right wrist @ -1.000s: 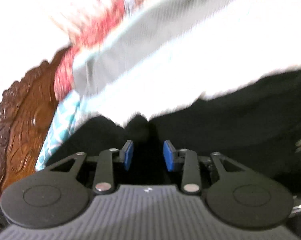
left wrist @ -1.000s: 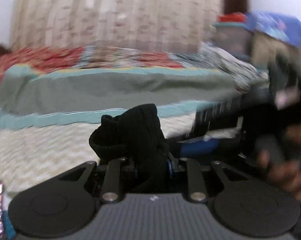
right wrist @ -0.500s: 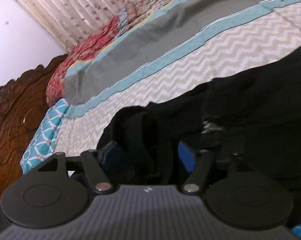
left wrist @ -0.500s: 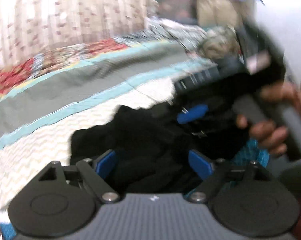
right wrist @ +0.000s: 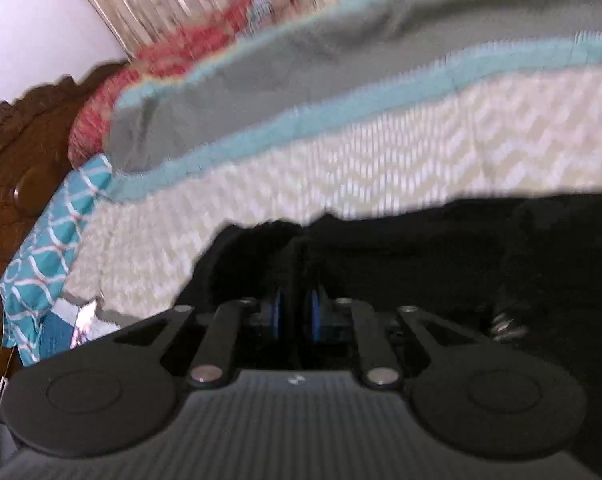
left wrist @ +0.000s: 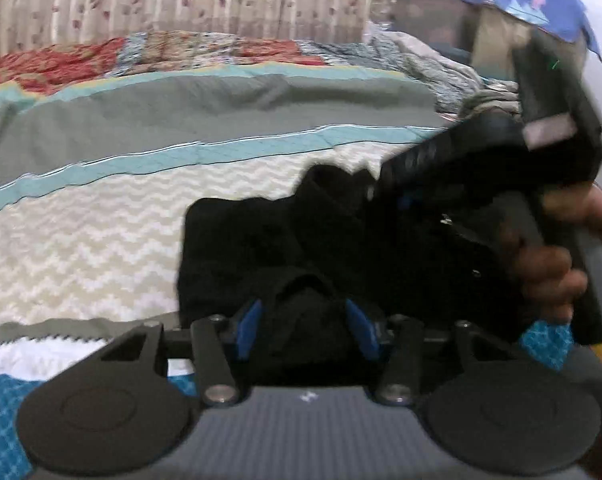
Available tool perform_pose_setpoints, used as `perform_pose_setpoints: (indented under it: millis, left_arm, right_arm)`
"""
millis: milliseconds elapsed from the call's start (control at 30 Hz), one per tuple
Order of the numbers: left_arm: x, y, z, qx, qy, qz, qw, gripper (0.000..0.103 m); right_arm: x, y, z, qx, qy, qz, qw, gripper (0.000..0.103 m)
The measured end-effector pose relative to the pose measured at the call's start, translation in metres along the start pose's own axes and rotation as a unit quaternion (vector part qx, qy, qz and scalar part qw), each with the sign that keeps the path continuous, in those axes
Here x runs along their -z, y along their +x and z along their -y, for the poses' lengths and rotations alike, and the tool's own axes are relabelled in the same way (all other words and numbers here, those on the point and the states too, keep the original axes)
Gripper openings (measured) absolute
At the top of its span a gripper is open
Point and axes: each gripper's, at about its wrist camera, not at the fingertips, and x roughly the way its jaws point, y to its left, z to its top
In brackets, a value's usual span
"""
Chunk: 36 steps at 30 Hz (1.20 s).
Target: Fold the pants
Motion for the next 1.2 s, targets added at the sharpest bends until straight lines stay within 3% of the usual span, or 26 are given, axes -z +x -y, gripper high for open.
perform_pose_setpoints:
  millis: [133, 233, 300, 367, 500, 567, 633, 733, 767, 867, 967, 1067, 1133, 1200]
  left_arm:
    - [0.005, 0.002, 0.014, 0.049, 0.007, -0.011, 0.9987, 0.050]
    - [0.007, 0.014, 0.028, 0.043, 0.040, -0.029, 0.9978, 0.057]
    - [0.007, 0.014, 0.029, 0.043, 0.044, -0.035, 0.9975, 0.057]
    - [-0.003, 0.003, 0.018, 0.069, 0.017, -0.029, 0.9970, 0.061]
    - [-0.034, -0.023, -0.018, 0.128, -0.078, 0.024, 0.9884, 0.065]
    - [-0.052, -0.020, -0.032, 0.134, -0.118, 0.044, 0.9828, 0.062]
    - [-0.072, -0.003, -0.038, 0.138, -0.147, 0.042, 0.9785, 0.051]
    - [-0.091, 0.036, -0.028, 0.148, -0.161, 0.012, 0.9758, 0.030]
    - [-0.096, 0.051, -0.024, 0.154, -0.163, -0.005, 0.9746, 0.018]
    - [-0.097, 0.090, -0.001, 0.145, -0.152, -0.053, 0.9763, 0.014]
    - [-0.084, 0.135, 0.019, 0.110, -0.148, -0.112, 0.9764, 0.010]
    - [-0.072, 0.147, 0.039, 0.061, -0.096, -0.094, 0.9891, 0.011]
    - [-0.074, 0.148, 0.041, 0.052, -0.096, -0.098, 0.9891, 0.011]
    - [-0.078, 0.142, 0.037, 0.055, -0.106, -0.105, 0.9873, 0.011]
  right_arm:
    - [0.001, -0.034, 0.005, 0.059, -0.035, 0.072, 0.995, 0.018]
    - [0.002, -0.005, 0.032, 0.120, -0.018, -0.002, 0.993, 0.026]
    - [0.004, -0.010, 0.049, 0.101, 0.030, 0.006, 0.994, 0.028]
    - [-0.001, -0.034, 0.054, 0.069, 0.065, 0.041, 0.995, 0.047]
    - [-0.007, -0.088, 0.045, 0.049, 0.027, 0.125, 0.991, 0.047]
    - [-0.003, -0.100, 0.042, 0.022, 0.016, 0.122, 0.992, 0.038]
    - [0.008, -0.098, 0.037, 0.003, -0.004, 0.097, 0.995, 0.028]
    - [0.030, -0.086, 0.037, 0.001, -0.022, 0.058, 0.998, 0.023]
    - [0.034, -0.080, 0.039, -0.001, -0.016, 0.044, 0.999, 0.023]
    - [0.049, -0.065, 0.048, -0.004, 0.009, 0.012, 1.000, 0.022]
    - [0.058, -0.054, 0.067, 0.010, 0.053, -0.010, 0.999, 0.014]
    - [0.053, -0.069, 0.068, 0.002, 0.051, -0.008, 0.999, 0.019]
    - [0.050, -0.094, 0.064, 0.000, 0.030, 0.030, 0.999, 0.025]
    - [0.050, -0.128, 0.077, 0.003, 0.034, 0.086, 0.996, 0.039]
